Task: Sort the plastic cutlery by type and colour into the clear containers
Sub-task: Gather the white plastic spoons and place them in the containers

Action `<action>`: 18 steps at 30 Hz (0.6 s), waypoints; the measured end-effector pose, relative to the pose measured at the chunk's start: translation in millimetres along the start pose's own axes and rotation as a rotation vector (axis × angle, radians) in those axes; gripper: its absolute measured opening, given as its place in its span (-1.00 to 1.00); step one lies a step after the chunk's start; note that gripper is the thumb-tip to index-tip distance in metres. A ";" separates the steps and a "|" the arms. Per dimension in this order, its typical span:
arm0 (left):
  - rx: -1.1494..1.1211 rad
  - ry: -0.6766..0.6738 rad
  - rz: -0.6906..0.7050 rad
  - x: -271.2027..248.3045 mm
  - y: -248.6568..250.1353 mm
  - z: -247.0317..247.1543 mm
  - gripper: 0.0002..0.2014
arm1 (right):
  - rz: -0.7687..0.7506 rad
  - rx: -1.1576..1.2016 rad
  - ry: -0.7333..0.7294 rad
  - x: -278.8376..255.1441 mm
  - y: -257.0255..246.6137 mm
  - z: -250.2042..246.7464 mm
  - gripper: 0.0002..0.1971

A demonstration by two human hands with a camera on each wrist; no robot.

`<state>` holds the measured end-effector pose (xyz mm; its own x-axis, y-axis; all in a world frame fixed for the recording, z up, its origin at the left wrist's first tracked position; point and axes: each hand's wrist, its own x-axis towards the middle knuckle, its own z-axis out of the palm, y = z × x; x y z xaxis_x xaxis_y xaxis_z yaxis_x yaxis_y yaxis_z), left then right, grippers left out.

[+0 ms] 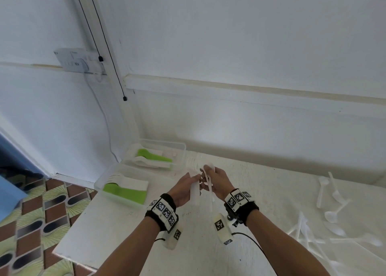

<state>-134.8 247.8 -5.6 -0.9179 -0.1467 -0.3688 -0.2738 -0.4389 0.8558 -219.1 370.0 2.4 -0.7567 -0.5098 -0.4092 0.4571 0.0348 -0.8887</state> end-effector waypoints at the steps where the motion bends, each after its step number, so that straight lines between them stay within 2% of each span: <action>1: 0.007 -0.021 0.000 -0.5 -0.2 1.1 -0.72 | 0.012 -0.023 0.020 0.1 -0.9 1.5 -0.76; 6: 0.010 -0.118 -0.003 -11.5 1.5 6.1 -0.68 | 0.073 -0.292 -0.032 -2.2 -9.9 -0.7 -0.68; 8: -0.008 -0.163 -0.018 -14.5 1.4 5.0 -0.72 | 0.010 -0.485 -0.059 0.1 -11.6 -4.8 -0.60; 11: -0.030 -0.153 -0.093 -13.8 0.2 -0.4 -0.75 | -0.094 -0.752 -0.084 3.9 -12.6 -7.6 -0.56; 15: -0.090 -0.104 -0.146 -11.0 1.9 -5.0 -0.62 | -0.083 -0.727 -0.058 5.9 -12.3 -5.6 -0.60; 18: -0.130 -0.095 -0.161 -9.3 3.2 -4.6 -0.68 | -0.066 -0.680 -0.028 9.6 -9.6 -6.0 -0.65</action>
<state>-125.8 243.7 -1.1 -0.8897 0.0159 -0.4562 -0.3854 -0.5617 0.7321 -233.5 369.9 5.9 -0.7562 -0.5513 -0.3524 0.0082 0.5305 -0.8477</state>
